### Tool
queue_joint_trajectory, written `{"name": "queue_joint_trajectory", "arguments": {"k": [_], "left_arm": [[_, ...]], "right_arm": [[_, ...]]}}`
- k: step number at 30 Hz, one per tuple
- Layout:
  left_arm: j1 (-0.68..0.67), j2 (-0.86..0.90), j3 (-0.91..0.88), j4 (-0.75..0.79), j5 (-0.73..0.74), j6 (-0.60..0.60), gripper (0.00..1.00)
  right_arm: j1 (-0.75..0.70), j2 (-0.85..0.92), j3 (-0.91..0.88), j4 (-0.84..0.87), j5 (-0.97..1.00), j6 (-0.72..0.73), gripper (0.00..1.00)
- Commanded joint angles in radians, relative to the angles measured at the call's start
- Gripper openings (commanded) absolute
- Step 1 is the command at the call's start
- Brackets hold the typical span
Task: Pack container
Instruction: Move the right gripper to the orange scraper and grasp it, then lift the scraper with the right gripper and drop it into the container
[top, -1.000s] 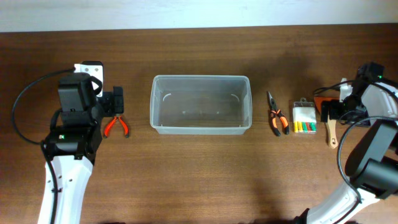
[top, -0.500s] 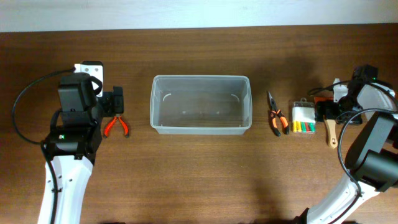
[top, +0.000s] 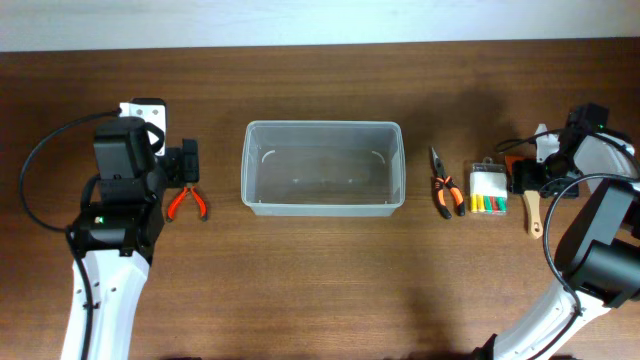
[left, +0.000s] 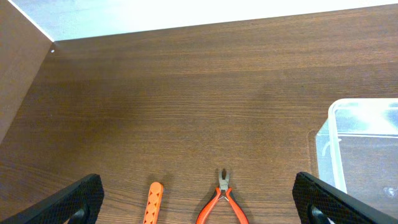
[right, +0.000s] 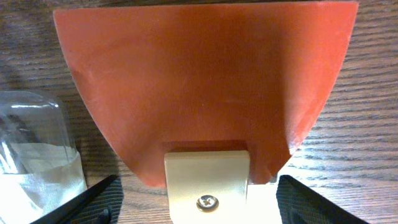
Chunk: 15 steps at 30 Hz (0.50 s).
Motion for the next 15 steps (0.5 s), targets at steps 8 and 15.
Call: {"name": "queue_joint_trajectory", "arguments": {"k": [8, 15], "left_arm": [[0.003, 0.002, 0.019, 0.002, 0.001, 0.019, 0.99], [0.003, 0.002, 0.019, 0.002, 0.001, 0.019, 0.99]], "right_arm": [[0.000, 0.076, 0.008, -0.017, -0.016, 0.071, 0.70], [0.000, 0.076, 0.008, -0.038, -0.013, 0.083, 0.61]]}}
